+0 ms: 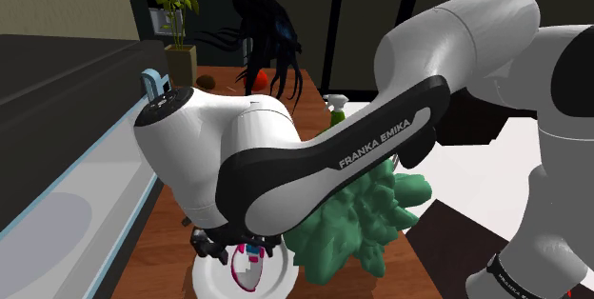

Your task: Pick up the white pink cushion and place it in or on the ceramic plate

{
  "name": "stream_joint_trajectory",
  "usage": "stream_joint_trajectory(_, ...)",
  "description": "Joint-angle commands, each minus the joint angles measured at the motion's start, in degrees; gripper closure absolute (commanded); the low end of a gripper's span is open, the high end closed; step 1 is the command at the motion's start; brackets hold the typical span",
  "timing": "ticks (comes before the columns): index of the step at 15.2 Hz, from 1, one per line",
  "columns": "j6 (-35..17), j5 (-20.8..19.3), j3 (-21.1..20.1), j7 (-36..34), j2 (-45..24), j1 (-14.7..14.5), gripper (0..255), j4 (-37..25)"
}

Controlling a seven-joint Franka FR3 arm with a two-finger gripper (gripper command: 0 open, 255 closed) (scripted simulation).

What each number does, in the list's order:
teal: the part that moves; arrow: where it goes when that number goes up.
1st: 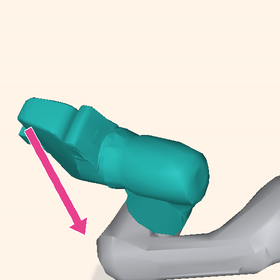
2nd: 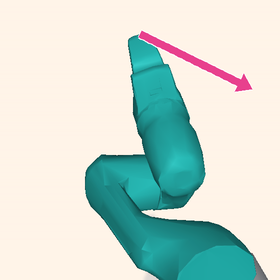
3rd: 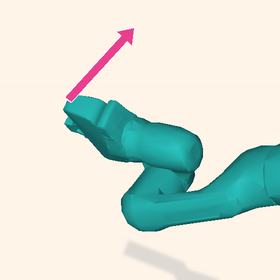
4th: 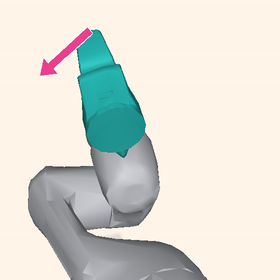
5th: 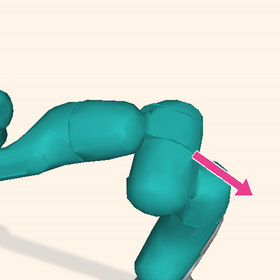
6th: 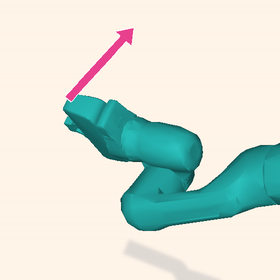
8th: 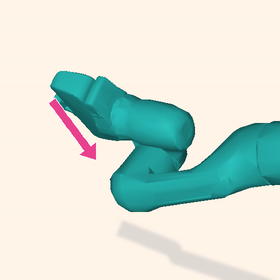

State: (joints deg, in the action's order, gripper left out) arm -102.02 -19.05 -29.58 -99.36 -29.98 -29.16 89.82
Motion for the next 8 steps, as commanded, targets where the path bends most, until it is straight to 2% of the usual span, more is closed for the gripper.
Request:
stream_joint_trajectory(1, 0.00, 0.00, 0.00, 0.00, 0.00, 0.00, 0, 0.00)
stream_joint_trajectory(3, 0.00, 0.00, 0.00, 0.00, 0.00, 0.00, 0, 0.00)
stream_joint_trajectory(7, 7.24, 0.52, -0.37, 0.72, -0.20, -1.45, 0, -7.62)
stream_joint_trajectory(8, 7.24, 0.52, -0.37, 0.72, -0.20, -1.45, 0, -7.62)
